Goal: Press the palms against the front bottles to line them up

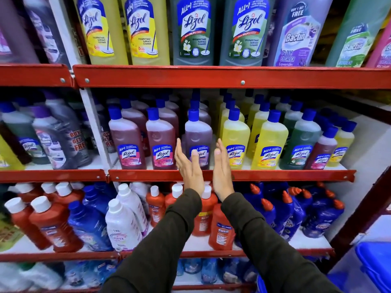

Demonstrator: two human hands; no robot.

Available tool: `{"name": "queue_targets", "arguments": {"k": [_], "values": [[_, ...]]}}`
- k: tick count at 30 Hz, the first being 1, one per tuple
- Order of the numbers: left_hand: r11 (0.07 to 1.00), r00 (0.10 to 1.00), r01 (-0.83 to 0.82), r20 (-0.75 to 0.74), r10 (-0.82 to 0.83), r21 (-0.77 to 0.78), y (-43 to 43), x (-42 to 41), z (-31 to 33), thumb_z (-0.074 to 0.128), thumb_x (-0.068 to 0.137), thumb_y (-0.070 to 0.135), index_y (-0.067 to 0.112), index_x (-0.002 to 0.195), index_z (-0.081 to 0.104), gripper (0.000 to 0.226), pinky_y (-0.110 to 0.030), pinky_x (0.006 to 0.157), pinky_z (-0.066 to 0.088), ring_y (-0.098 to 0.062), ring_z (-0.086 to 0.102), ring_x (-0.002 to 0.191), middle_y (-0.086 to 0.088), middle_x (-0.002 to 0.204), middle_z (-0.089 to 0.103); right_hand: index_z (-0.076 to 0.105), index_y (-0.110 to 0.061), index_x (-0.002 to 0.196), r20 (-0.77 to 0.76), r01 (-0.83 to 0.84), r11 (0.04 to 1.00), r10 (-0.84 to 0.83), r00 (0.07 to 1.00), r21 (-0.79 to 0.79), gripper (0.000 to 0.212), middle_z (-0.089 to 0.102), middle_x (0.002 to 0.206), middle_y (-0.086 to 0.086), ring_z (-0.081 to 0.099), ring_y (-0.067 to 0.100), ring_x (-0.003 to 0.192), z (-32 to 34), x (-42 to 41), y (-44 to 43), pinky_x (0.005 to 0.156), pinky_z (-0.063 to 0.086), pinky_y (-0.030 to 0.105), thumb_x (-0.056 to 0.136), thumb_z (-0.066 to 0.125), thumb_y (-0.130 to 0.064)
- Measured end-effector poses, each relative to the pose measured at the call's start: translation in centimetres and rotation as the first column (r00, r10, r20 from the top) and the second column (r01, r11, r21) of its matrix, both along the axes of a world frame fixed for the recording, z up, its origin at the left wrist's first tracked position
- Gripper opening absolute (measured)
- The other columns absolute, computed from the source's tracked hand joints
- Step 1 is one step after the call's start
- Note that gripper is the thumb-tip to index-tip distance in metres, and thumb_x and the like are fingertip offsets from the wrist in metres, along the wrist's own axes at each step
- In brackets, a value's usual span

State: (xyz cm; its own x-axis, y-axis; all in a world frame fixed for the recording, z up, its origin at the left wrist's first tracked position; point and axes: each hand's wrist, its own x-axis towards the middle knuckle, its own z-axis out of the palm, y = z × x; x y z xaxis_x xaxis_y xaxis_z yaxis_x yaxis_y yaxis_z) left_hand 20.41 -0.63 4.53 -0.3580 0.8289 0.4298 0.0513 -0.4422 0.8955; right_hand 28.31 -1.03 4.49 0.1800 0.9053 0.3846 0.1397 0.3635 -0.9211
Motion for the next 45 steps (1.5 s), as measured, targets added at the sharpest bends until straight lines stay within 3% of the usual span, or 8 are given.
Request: {"name": "queue_targets", "arguments": {"k": [8,15,20,23,27,29,35,45], "values": [[0.959,0.967,0.240,-0.049,-0.250,-0.152,2.2,-2.8,-0.6,0.032,0.094,0.069,0.044,0.155,0.020,0.067,-0.043,0.122,0.029,-0.011,0.030,0.148,0.007,0.164,0.027,0.027,-0.034,0.161,-0.032,-0.073,0.994,0.070,0.997,-0.080,0.079,0.038,0.166,-0.003,0.043,0.011,0.149,-0.2,-0.9,1.0,0.121,0.043,0.039,0.094,0.029,-0.075],[0.951,0.955,0.282,-0.059,-0.291,-0.124,1.7,-2.9,-0.4,0.037,0.107,0.042,0.036,0.157,0.018,0.054,-0.010,0.098,0.037,-0.011,0.036,0.143,0.001,0.165,0.025,0.026,-0.031,0.162,-0.037,-0.059,0.996,0.057,0.998,-0.072,0.068,0.041,0.164,0.000,0.048,0.012,0.144,-0.2,-0.7,1.5,0.117,0.047,0.035,0.102,0.032,-0.063],[0.948,0.949,0.299,-0.071,-0.308,-0.110,1.6,-3.2,-0.5,0.038,0.100,0.054,0.038,0.156,0.018,0.062,-0.029,0.114,0.036,-0.013,0.034,0.145,-0.001,0.165,0.025,0.028,-0.027,0.161,-0.019,-0.042,0.997,0.041,0.999,-0.067,0.057,0.043,0.159,-0.001,0.049,0.011,0.140,-0.1,-0.5,0.9,0.101,0.046,0.016,0.108,0.032,-0.050],[0.963,0.966,0.252,-0.041,-0.257,-0.097,0.9,-3.4,-0.9,0.037,0.093,0.064,0.038,0.154,0.022,0.068,-0.042,0.118,0.038,-0.013,0.035,0.145,-0.001,0.161,0.030,0.043,-0.024,0.151,-0.036,0.106,0.994,-0.106,0.994,-0.002,0.049,0.048,0.147,-0.002,0.048,0.014,0.139,-0.7,-0.9,0.5,0.111,0.050,0.033,0.109,0.036,-0.047],[0.999,0.985,0.025,-0.172,-0.018,0.036,-0.6,-5.2,-0.9,0.032,0.099,0.054,0.031,0.150,0.032,0.056,-0.007,0.110,0.024,-0.005,0.030,0.143,0.000,0.155,0.034,0.058,-0.037,0.121,-0.093,0.186,0.977,-0.177,0.980,0.107,0.039,0.060,0.128,0.002,0.061,0.020,0.125,-2.1,-2.8,0.3,0.101,0.055,0.057,0.099,0.040,-0.065],[0.990,0.977,-0.106,-0.177,0.122,0.095,-0.5,-6.6,-0.7,0.032,0.099,0.052,0.026,0.149,0.035,0.056,-0.009,0.109,0.020,0.007,0.028,0.137,-0.001,0.152,0.035,0.060,-0.044,0.116,-0.076,0.159,0.978,-0.150,0.986,0.133,0.035,0.065,0.125,0.003,0.063,0.023,0.120,-2.1,-4.3,0.2,0.102,0.053,0.059,0.099,0.039,-0.066],[0.993,0.993,-0.103,-0.069,0.099,-0.064,1.3,-10.7,0.1,0.032,0.094,0.064,0.031,0.157,0.015,0.073,-0.051,0.125,0.016,-0.013,0.013,0.152,0.000,0.166,0.017,0.030,-0.035,0.160,0.091,-0.181,0.981,0.187,0.978,-0.067,0.069,0.031,0.169,-0.008,0.028,0.008,0.156,0.2,-9.1,0.1,0.131,0.024,0.043,0.098,0.036,-0.064],[0.972,0.976,0.199,-0.064,-0.208,-0.127,1.5,-13.1,0.4,0.029,0.099,0.061,0.039,0.158,0.014,0.065,-0.029,0.120,0.024,-0.001,0.025,0.145,0.009,0.167,0.018,0.022,-0.038,0.162,0.031,-0.178,0.979,0.182,0.983,-0.098,0.090,0.025,0.173,-0.010,0.023,0.009,0.159,0.8,-10.9,0.6,0.131,0.024,0.047,0.086,0.035,-0.084]]}}
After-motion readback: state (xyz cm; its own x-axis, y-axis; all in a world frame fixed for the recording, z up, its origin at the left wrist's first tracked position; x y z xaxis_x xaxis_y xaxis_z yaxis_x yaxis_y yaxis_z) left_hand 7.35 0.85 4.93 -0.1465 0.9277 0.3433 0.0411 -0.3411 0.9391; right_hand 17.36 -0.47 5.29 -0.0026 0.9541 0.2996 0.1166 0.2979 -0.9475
